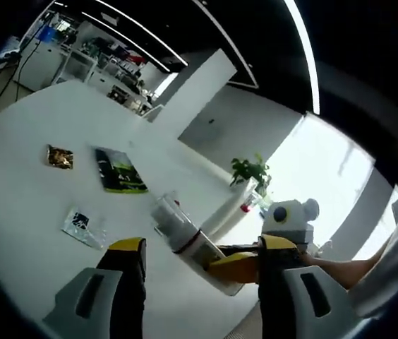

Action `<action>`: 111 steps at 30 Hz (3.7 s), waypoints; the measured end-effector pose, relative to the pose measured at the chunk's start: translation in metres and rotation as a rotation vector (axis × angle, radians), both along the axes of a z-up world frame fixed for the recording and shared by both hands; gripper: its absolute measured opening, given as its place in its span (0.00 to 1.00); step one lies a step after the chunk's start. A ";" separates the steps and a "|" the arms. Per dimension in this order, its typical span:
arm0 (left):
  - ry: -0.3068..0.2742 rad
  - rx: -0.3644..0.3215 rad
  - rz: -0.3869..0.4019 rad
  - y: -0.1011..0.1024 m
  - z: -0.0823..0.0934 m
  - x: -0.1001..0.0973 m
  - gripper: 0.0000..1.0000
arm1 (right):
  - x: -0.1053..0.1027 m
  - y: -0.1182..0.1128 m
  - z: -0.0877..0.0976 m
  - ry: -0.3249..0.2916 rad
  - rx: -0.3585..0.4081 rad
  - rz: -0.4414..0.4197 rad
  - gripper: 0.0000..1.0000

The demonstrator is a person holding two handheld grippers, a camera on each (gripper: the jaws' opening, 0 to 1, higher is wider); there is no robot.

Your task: Arrange the skincare products in the storage area until every visible bottle or jar stands upright without overlapping.

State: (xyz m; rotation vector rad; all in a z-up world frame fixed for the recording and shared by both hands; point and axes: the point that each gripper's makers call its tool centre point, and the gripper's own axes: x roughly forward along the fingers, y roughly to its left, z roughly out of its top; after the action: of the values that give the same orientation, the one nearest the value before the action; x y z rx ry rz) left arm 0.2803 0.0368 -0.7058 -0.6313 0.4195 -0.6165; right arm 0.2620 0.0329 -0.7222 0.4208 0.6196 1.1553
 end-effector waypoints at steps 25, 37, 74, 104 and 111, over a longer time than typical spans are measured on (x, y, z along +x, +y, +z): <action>-0.010 -0.123 0.035 -0.010 0.017 -0.001 0.25 | -0.006 0.004 0.024 -0.414 -0.160 0.036 0.21; 0.024 -0.149 -0.001 -0.012 0.018 -0.001 0.21 | -0.006 -0.002 0.025 -0.616 -0.267 0.062 0.21; -0.195 0.302 -0.120 -0.019 0.023 0.004 0.16 | -0.004 -0.056 0.034 -0.473 -0.268 -0.020 0.25; -0.387 0.333 -0.604 -0.105 0.021 -0.050 0.16 | -0.016 -0.048 0.064 -0.407 -0.098 0.039 0.25; -0.410 0.380 -0.669 -0.116 0.015 -0.056 0.17 | -0.022 -0.057 0.059 -0.423 -0.134 0.056 0.23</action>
State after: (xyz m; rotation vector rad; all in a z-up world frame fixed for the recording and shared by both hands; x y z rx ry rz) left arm 0.2247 -0.0788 -0.6905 0.0254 0.3431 -1.2385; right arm 0.2396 -0.0240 -0.6635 0.0389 0.3363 1.2024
